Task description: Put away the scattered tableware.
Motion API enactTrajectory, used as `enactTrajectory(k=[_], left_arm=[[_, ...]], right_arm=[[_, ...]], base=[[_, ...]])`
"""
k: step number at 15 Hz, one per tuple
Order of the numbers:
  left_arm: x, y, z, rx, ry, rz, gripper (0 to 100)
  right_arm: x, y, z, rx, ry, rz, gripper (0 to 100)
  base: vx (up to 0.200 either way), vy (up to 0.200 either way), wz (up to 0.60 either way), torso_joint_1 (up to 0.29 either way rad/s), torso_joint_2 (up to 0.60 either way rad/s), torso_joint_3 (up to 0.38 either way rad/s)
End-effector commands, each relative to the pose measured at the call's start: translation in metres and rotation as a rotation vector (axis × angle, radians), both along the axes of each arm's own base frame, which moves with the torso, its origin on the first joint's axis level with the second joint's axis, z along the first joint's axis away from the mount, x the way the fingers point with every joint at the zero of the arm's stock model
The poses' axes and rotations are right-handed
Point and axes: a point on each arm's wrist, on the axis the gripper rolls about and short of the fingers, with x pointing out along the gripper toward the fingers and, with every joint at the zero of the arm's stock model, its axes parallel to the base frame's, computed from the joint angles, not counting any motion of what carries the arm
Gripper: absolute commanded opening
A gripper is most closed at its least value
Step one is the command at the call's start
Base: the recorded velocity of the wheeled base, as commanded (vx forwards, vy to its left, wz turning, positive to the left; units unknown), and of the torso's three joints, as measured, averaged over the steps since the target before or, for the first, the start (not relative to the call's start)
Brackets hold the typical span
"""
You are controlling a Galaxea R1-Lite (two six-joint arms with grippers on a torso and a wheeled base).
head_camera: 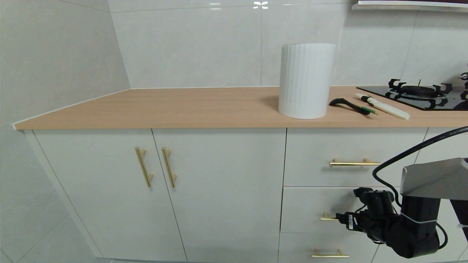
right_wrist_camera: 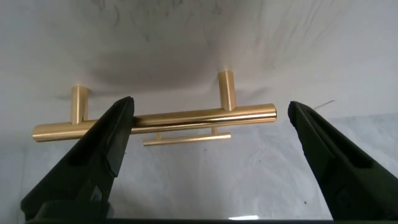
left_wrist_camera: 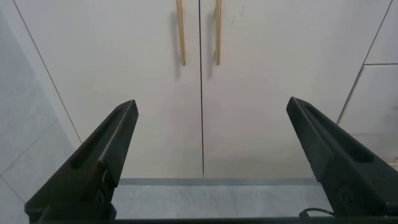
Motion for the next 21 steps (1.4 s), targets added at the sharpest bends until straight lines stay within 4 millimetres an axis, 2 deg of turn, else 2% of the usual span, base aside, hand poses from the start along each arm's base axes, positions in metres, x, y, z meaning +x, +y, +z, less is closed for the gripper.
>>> enactTrajectory(k=[1, 4, 6, 10, 11, 12, 13, 14, 15, 17, 20, 21], left_arm=[[0.000, 0.000, 0.000, 0.000, -0.001, 0.000, 100], [0.000, 0.000, 0.000, 0.000, -0.001, 0.000, 100], [0.000, 0.000, 0.000, 0.000, -0.001, 0.000, 100], [0.000, 0.000, 0.000, 0.000, -0.001, 0.000, 100], [0.000, 0.000, 0.000, 0.000, -0.001, 0.000, 100], [0.000, 0.000, 0.000, 0.000, -0.001, 0.000, 100], [0.000, 0.000, 0.000, 0.000, -0.001, 0.000, 100], [0.000, 0.000, 0.000, 0.000, -0.001, 0.000, 100], [0.000, 0.000, 0.000, 0.000, -0.001, 0.000, 100], [0.000, 0.000, 0.000, 0.000, -0.001, 0.000, 100], [0.000, 0.000, 0.000, 0.000, -0.001, 0.000, 100], [0.000, 0.000, 0.000, 0.000, -0.001, 0.000, 100]], right_arm=[[0.000, 0.000, 0.001, -0.002, 0.005, 0.001, 100], [-0.004, 0.000, 0.001, -0.004, 0.016, 0.004, 100], [-0.022, -0.001, 0.018, -0.008, 0.032, 0.011, 100], [-0.074, 0.007, 0.105, -0.013, 0.035, 0.108, 100], [-0.079, 0.009, 0.118, -0.010, 0.021, 0.120, 100], [-0.091, 0.014, 0.155, -0.003, -0.032, 0.147, 100], [-0.095, 0.015, 0.168, 0.000, -0.049, 0.157, 100], [-0.104, 0.017, 0.193, 0.008, -0.086, 0.165, 100], [-0.108, 0.016, 0.206, 0.014, -0.121, 0.165, 100], [-0.105, 0.017, 0.208, 0.025, -0.135, 0.155, 100], [-0.092, 0.019, 0.197, 0.063, -0.127, 0.123, 100], [-0.080, 0.022, 0.179, 0.058, -0.096, 0.122, 100]], base=[[0.000, 0.000, 0.00, 0.000, 0.00, 0.000], [0.000, 0.000, 0.00, 0.000, 0.00, 0.000], [0.000, 0.000, 0.00, 0.000, 0.00, 0.000], [0.000, 0.000, 0.00, 0.000, 0.00, 0.000], [0.000, 0.000, 0.00, 0.000, 0.00, 0.000], [0.000, 0.000, 0.00, 0.000, 0.00, 0.000], [0.000, 0.000, 0.00, 0.000, 0.00, 0.000], [0.000, 0.000, 0.00, 0.000, 0.00, 0.000], [0.000, 0.000, 0.00, 0.000, 0.00, 0.000], [0.000, 0.000, 0.00, 0.000, 0.00, 0.000], [0.000, 0.000, 0.00, 0.000, 0.00, 0.000], [0.000, 0.000, 0.00, 0.000, 0.00, 0.000]])
